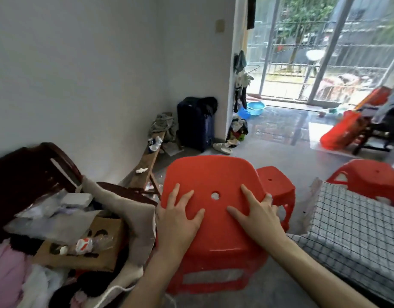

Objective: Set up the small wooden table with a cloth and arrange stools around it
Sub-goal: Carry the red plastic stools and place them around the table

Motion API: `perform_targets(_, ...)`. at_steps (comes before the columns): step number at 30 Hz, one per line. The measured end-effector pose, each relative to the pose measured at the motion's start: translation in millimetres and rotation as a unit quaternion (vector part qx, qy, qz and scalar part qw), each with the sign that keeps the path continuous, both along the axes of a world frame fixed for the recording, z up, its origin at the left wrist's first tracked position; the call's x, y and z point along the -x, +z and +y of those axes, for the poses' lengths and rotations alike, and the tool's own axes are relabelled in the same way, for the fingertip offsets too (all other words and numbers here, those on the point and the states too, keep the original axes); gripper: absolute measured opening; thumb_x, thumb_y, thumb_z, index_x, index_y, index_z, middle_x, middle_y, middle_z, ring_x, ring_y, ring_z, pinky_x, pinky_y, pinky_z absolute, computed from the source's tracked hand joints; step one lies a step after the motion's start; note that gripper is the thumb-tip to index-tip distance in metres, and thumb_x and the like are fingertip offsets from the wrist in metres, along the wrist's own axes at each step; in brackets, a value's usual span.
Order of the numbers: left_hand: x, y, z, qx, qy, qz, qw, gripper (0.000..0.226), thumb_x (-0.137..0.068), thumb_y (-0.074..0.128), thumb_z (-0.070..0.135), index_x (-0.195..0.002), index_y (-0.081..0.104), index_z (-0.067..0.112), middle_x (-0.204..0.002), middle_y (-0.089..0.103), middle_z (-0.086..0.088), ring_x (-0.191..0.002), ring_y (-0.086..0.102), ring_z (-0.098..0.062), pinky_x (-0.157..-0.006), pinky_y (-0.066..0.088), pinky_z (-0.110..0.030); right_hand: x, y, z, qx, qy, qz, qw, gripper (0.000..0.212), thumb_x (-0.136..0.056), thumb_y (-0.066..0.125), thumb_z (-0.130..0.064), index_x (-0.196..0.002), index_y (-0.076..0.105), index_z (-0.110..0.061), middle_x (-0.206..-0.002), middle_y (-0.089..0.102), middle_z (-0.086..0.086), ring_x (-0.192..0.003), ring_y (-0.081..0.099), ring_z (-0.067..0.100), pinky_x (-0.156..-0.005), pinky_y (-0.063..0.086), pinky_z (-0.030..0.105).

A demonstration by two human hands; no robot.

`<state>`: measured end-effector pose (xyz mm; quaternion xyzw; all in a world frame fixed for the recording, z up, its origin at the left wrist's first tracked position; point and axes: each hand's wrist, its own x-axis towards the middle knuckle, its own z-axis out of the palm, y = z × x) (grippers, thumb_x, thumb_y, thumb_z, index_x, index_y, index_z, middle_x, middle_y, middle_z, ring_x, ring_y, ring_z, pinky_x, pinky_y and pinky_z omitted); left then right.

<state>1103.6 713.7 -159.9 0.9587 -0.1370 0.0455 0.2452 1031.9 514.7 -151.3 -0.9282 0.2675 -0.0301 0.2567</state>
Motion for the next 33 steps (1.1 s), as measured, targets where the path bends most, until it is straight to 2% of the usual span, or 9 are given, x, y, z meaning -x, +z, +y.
perform_targets(2,-1.5,5.5,-13.3,0.003,-0.038,0.004,0.999,0.071,-0.072,0.037,0.075,-0.138,0.043,0.049,-0.159,0.018,0.018,-0.138,0.031,-0.029,-0.115,0.025,-0.043,13.8,5.3,-7.6,0.0,-0.038,-0.002,0.999,0.08,-0.078,0.05,-0.076,-0.147,0.015,-0.053,-0.149,0.02,0.027,-0.129,0.033,0.05,-0.104,0.035,0.056)
perform_targets(5,2.0,12.4,-34.0,-0.005,-0.091,0.012,0.996,0.064,-0.079,0.048,0.07,-0.138,0.043,0.048,-0.159,0.019,0.016,-0.134,0.034,-0.032,-0.113,0.027,-0.042,36.9,9.5,-15.3,-0.005,-0.097,0.004,0.995,0.081,-0.078,0.05,-0.076,-0.147,0.016,-0.051,-0.149,0.019,0.029,-0.131,0.031,0.05,-0.106,0.035,0.057)
perform_targets(12,44.7,11.2,-75.6,-0.019,-0.204,0.045,0.978,0.06,-0.084,0.052,0.061,-0.141,0.04,0.046,-0.159,0.017,0.013,-0.131,0.035,-0.036,-0.108,0.033,-0.047,113.6,4.5,-19.3,0.01,-0.237,0.029,0.971,0.078,-0.079,0.047,-0.076,-0.147,0.021,-0.049,-0.146,0.022,0.024,-0.127,0.035,0.046,-0.107,0.033,0.055)
perform_targets(16,76.8,-2.6,-103.9,-0.02,-0.276,0.072,0.958,0.061,-0.081,0.047,0.066,-0.138,0.041,0.046,-0.159,0.019,0.013,-0.132,0.037,-0.036,-0.11,0.032,-0.049,168.0,-2.1,-26.6,-0.01,-0.308,0.047,0.95,0.077,-0.079,0.047,-0.076,-0.146,0.02,-0.049,-0.151,0.016,0.022,-0.131,0.029,0.047,-0.107,0.029,0.06)
perform_targets(19,106.9,-9.7,-130.8,-0.024,-0.335,0.079,0.938,0.066,-0.074,0.04,0.07,-0.136,0.043,0.046,-0.158,0.022,0.01,-0.135,0.039,-0.033,-0.11,0.03,-0.052,212.6,-3.1,-33.5,-0.013,-0.362,0.056,0.93,0.077,-0.08,0.047,-0.075,-0.147,0.022,-0.047,-0.149,0.019,0.021,-0.128,0.032,0.045,-0.107,0.029,0.058)
perform_targets(23,159.3,-2.2,-166.5,-0.053,-0.396,0.085,0.913,0.057,-0.084,0.053,0.06,-0.139,0.043,0.046,-0.159,0.02,0.012,-0.129,0.039,-0.041,-0.104,0.036,-0.052,273.0,-5.5,-47.3,-0.02,-0.424,0.057,0.904,0.075,-0.08,0.047,-0.075,-0.146,0.026,-0.047,-0.147,0.022,0.02,-0.127,0.035,0.046,-0.107,0.03,0.057)
perform_targets(30,258.2,-0.4,-242.2,-0.08,-0.484,0.08,0.868,0.059,-0.084,0.053,0.06,-0.14,0.041,0.046,-0.16,0.019,0.012,-0.133,0.034,-0.045,-0.106,0.035,-0.057,384.0,-14.7,-85.6,-0.047,-0.51,0.043,0.858,0.075,-0.079,0.047,-0.075,-0.146,0.026,-0.048,-0.144,0.024,0.016,-0.126,0.036,0.045,-0.106,0.034,0.058)
perform_targets(33,301.0,-0.1,-272.9,-0.076,-0.506,0.085,0.855,0.058,-0.085,0.054,0.056,-0.14,0.041,0.045,-0.159,0.018,0.013,-0.134,0.034,-0.041,-0.106,0.033,-0.054,428.3,-18.0,-106.7,-0.048,-0.532,0.046,0.844,0.076,-0.079,0.047,-0.076,-0.146,0.024,-0.048,-0.146,0.022,0.017,-0.127,0.036,0.045,-0.106,0.034,0.056)
